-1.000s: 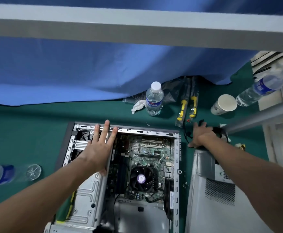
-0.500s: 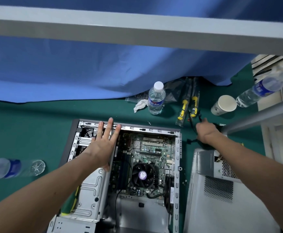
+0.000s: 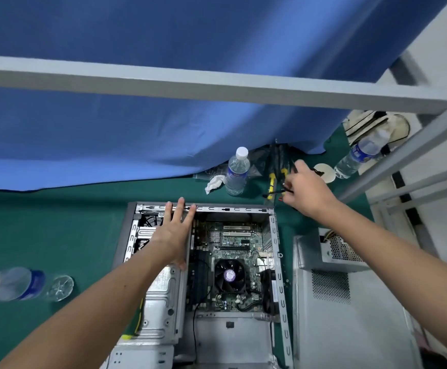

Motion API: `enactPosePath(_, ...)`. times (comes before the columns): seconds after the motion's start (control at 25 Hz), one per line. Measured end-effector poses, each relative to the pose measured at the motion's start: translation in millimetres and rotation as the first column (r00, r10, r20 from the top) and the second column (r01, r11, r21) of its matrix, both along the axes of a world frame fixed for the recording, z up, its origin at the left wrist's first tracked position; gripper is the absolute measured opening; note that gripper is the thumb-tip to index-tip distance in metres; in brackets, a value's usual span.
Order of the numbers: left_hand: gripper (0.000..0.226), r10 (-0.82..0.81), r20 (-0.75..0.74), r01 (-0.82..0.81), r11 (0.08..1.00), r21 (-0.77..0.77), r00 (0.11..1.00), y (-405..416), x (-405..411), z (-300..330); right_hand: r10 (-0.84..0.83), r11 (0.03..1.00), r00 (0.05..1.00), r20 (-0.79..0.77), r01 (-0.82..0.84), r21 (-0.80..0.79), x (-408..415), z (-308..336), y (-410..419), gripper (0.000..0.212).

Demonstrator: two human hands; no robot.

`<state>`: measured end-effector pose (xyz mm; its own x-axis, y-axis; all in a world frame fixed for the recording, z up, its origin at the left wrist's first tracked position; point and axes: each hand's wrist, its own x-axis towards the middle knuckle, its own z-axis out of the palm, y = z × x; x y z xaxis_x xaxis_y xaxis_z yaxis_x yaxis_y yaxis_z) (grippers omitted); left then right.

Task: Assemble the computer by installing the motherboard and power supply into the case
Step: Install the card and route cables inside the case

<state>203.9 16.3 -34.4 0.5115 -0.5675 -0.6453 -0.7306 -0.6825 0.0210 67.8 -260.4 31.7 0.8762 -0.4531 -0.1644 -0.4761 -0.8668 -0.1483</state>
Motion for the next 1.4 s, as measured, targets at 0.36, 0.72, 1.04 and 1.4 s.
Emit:
enactPosePath(0.36,0.077,0.025,-0.979,-0.927,0.326,-0.185,0.204,4,-64,88,-0.364,0.746,0.861,0.355,0.041,0.665,7,63,132,0.013)
enactPosePath(0.72,0.028,0.121,-0.953,-0.961,0.023,-0.275,0.276,67,-61,100,-0.367,0.473,0.912,0.184,0.013,0.881,15,56,205,0.012)
enactPosePath(1.04,0.031,0.346,-0.879,-0.935,-0.015,-0.354,0.327,96,-42,83,-0.657,0.157,0.752,0.04,0.085,0.984,-7,52,206,0.023)
enactPosePath(1.4,0.031,0.545,-0.631,-0.823,0.233,-0.518,0.552,129,-26,36,-0.514,0.2,0.858,0.004,0.115,0.973,-43,46,199,0.019)
